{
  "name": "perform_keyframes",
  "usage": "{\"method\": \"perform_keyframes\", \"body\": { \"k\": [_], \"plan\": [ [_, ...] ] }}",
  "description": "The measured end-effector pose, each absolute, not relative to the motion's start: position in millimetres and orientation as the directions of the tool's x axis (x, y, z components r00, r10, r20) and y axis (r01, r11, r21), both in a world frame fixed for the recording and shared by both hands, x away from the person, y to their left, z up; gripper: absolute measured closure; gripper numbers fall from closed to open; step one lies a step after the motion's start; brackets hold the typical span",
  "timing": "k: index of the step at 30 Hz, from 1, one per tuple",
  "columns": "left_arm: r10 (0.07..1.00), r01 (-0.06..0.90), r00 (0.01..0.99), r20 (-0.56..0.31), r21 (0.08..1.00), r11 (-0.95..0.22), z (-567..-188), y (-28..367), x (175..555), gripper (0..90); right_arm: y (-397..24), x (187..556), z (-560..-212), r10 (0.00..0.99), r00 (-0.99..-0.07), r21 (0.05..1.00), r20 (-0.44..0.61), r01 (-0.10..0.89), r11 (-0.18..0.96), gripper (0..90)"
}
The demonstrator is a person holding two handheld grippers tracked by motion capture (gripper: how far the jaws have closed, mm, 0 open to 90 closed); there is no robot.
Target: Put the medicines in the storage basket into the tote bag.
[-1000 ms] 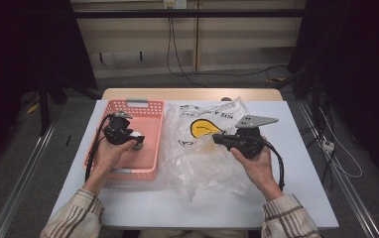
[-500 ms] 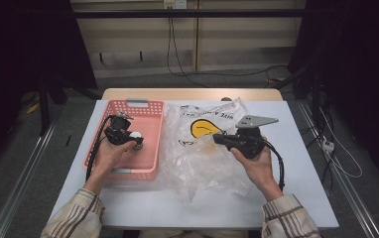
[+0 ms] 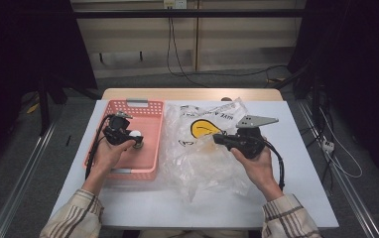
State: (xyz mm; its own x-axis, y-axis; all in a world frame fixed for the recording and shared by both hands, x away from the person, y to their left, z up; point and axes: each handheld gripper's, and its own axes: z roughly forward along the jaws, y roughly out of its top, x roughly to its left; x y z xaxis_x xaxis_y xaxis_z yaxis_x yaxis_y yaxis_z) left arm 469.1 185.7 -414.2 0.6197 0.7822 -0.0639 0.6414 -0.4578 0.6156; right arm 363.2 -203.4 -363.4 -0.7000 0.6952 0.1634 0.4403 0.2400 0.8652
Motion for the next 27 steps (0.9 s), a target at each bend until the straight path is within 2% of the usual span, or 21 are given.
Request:
{"method": "perform_keyframes", "body": {
  "k": [7,15,27],
  "plan": [
    [0.770,0.578,0.638,-0.022,0.675,-0.459,-401.2,190.0,458.6,51.1,-204.6,362.9,-362.1,0.695,-0.701,0.868,0.161,0.435,0.238,90.0],
    [0.785,0.548,0.617,-0.048,0.742,-0.386,-384.4,196.5,450.0,51.1,-202.9,363.4,-363.1,0.691,-0.704,0.867,0.161,0.436,0.242,90.0],
    [0.731,0.482,0.678,-0.079,0.798,-0.361,-357.5,192.2,422.8,51.1,-203.3,363.0,-362.7,0.691,-0.705,0.868,0.162,0.434,0.240,90.0]
  ]
}}
